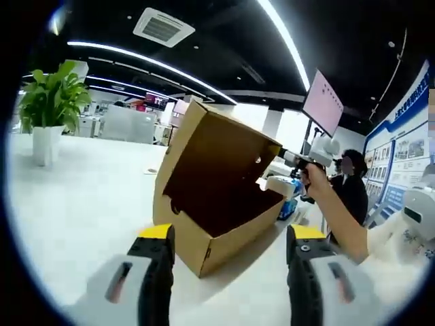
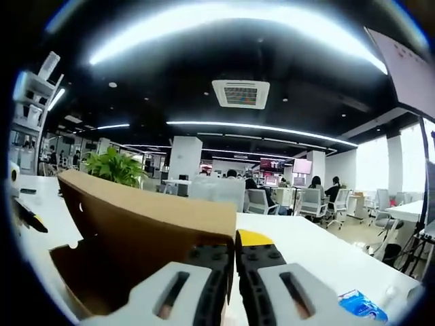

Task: Operate the shoe box by opening the lid, removing the specified soft item, and placing it in the target area until the item is outside and the box remains undamaged.

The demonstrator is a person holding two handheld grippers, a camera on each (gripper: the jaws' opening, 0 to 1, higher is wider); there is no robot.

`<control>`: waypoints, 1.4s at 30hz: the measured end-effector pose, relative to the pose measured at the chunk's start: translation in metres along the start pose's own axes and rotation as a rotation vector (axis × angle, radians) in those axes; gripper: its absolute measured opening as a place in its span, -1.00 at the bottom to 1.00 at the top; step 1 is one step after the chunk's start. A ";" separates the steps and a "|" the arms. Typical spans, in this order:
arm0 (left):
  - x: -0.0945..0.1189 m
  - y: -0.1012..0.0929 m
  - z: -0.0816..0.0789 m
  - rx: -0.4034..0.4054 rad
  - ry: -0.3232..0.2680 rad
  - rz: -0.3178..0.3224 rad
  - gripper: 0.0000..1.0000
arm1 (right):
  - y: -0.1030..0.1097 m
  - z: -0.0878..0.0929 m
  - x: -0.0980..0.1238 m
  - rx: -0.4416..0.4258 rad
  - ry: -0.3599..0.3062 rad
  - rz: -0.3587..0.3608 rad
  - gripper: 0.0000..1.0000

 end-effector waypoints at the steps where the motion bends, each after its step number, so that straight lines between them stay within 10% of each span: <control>1: 0.001 0.001 -0.003 0.001 -0.021 -0.014 0.47 | 0.000 0.000 0.001 0.002 -0.001 0.000 -1.00; 42: -0.013 -0.025 -0.009 -0.121 -0.019 -0.022 0.51 | 0.003 0.016 0.033 0.106 -0.022 0.009 -1.00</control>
Point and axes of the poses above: the point that each gripper's makers call its tool centre point, and the gripper's own axes: x roughly backward along the fingers, y roughly to its left, z roughly out of its underside, the point moved 6 cm from there along x, roughly backward along the fingers
